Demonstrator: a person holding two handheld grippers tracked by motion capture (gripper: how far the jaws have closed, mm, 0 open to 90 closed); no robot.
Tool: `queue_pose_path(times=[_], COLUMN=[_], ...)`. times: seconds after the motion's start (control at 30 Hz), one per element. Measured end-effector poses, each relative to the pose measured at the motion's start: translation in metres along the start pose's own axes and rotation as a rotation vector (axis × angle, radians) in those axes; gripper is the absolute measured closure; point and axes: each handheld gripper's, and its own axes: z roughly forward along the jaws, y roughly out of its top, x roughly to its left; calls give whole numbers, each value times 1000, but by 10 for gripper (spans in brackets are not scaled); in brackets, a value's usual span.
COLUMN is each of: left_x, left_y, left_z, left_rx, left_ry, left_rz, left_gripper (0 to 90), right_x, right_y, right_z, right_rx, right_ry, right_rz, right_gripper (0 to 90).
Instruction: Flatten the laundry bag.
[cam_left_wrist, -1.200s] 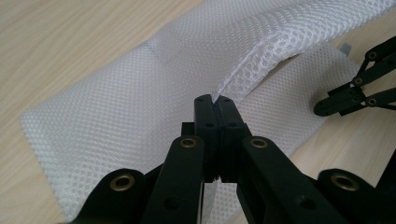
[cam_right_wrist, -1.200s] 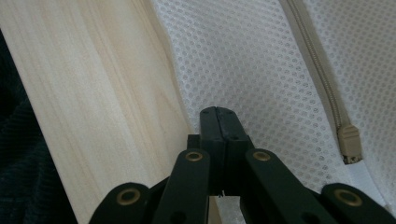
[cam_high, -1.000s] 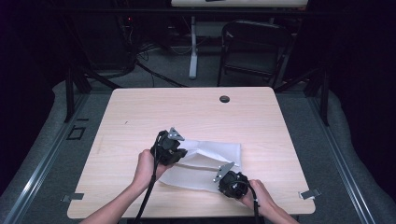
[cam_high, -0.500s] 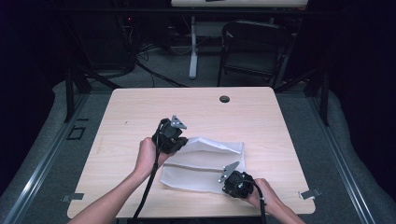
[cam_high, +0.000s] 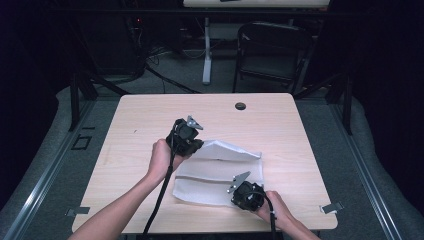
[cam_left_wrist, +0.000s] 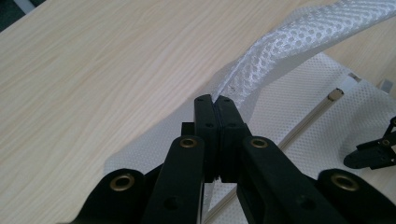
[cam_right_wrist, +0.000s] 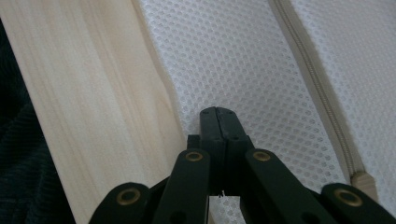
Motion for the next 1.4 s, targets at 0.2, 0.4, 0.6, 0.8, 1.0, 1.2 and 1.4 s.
queue_pose_path(times=[0.2, 0.4, 0.6, 0.8, 1.0, 1.2, 1.4], left_x=[9, 15, 21, 28, 36, 41, 52], left_y=[6, 12, 19, 24, 30, 35, 38], left_z=[-3, -7, -4, 6, 15, 22, 29], left_rx=[8, 3, 4, -3, -10, -7, 16], left_ry=[31, 51, 79, 89, 103, 127, 152], left_rz=[-4, -4, 5, -8, -28, -38, -58], left_gripper=[900, 900, 899, 899, 899, 899, 899], right_x=[2, 2, 2, 1, 0, -3, -5], right_y=[-2, -5, -6, -6, -7, -9, -11], right_z=[-2, -3, -4, -4, -5, -6, -8], right_rx=[8, 6, 20, 14, 20, 26, 45], right_ry=[47, 78, 87, 101, 103, 119, 117], right_rz=[-27, -36, -39, -24, -20, -14, -25], right_gripper=[900, 900, 900, 900, 900, 900, 900])
